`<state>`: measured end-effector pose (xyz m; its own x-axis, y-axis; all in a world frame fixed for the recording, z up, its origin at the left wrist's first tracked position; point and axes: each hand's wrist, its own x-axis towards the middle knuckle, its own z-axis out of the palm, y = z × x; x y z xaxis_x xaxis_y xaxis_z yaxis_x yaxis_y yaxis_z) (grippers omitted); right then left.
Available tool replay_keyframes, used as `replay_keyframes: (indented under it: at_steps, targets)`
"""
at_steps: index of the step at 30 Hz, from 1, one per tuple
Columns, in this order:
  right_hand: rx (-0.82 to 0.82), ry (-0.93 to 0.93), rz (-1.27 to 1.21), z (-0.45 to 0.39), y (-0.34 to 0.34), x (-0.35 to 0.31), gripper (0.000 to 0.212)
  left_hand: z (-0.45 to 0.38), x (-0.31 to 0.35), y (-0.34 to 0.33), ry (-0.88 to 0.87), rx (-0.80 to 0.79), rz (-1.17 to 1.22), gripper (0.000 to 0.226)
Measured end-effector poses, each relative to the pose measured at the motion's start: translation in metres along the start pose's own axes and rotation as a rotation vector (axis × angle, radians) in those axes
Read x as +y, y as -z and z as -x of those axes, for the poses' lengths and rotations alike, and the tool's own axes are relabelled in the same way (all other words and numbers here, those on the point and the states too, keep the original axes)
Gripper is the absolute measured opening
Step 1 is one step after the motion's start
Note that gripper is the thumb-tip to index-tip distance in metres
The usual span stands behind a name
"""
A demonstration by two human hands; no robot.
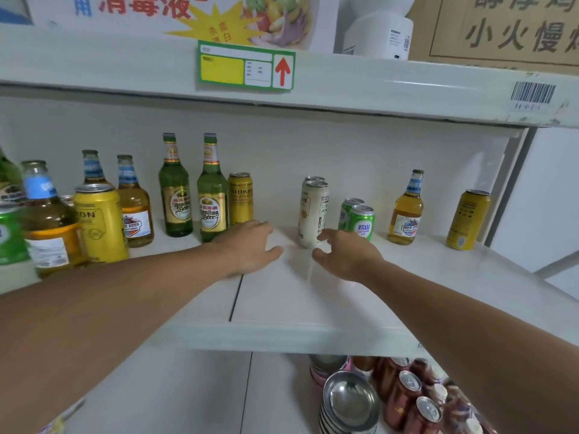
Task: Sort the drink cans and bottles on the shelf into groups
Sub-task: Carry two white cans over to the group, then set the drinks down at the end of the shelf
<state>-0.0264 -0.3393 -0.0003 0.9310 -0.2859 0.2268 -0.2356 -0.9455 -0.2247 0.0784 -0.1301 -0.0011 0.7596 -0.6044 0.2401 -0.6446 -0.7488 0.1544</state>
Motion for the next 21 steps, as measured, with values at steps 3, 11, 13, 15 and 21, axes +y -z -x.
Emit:
replay_keyframes:
  at_steps: [3,11,13,15,21]
  targets:
    - [0.009,0.024,-0.011,0.011,0.0,-0.008,0.058,0.026,-0.001,0.008,0.019,0.028,-0.004,0.066]
    - [0.024,0.142,-0.111,0.035,0.004,-0.014,0.055,0.1,0.005,0.026,0.109,0.03,-0.05,0.068]
    - [0.026,0.168,-0.164,0.044,0.003,-0.013,0.054,0.118,0.01,0.027,0.16,0.022,-0.068,0.069]
    - [0.018,0.205,-0.216,0.054,0.0,-0.011,0.052,0.137,0.016,0.027,0.212,0.02,-0.087,0.068]
    - [-0.031,0.26,-0.299,0.084,-0.008,-0.024,0.049,0.196,0.025,0.032,0.281,-0.008,-0.118,0.062]
